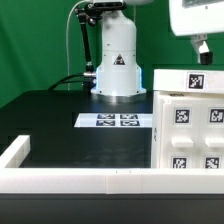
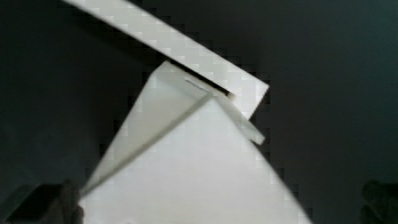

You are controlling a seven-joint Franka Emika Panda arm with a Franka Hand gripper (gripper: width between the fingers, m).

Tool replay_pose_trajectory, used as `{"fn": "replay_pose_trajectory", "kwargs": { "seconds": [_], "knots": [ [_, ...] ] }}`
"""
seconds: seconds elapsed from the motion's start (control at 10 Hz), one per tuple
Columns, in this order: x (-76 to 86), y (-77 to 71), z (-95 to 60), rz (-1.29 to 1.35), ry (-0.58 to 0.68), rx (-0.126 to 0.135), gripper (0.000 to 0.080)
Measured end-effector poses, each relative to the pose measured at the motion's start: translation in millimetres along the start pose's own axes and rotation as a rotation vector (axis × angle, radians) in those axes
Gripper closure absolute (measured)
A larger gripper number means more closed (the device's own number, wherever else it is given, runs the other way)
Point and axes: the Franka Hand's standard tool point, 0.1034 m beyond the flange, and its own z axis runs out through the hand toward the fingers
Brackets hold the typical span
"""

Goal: Assemble cabinet

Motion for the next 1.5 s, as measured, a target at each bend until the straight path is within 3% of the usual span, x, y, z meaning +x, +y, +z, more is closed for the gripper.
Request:
{"fn": "replay_pose_trajectory", "kwargs": {
  "seconds": [0.3,0.6,0.7,1.2,1.3,1.5],
  "knots": [
    [1.5,1.3,0.4,-0.268,0.003,-0.002,0.0002],
    [5.9,5.3,0.0,-0.865,0.025,-0.058,0.0002],
    [5.5,5.9,1.5,-1.043,0.017,-0.065,0.0002],
    [10.8,10.5,2.0,-1.441,0.004,-0.086,0.0002],
    [12.3,12.2,2.2,-1.554,-0.001,-0.107,0.0002],
    [13.9,14.3,3.9,-1.683,-0.010,-0.124,0.0002]
  ]
}}
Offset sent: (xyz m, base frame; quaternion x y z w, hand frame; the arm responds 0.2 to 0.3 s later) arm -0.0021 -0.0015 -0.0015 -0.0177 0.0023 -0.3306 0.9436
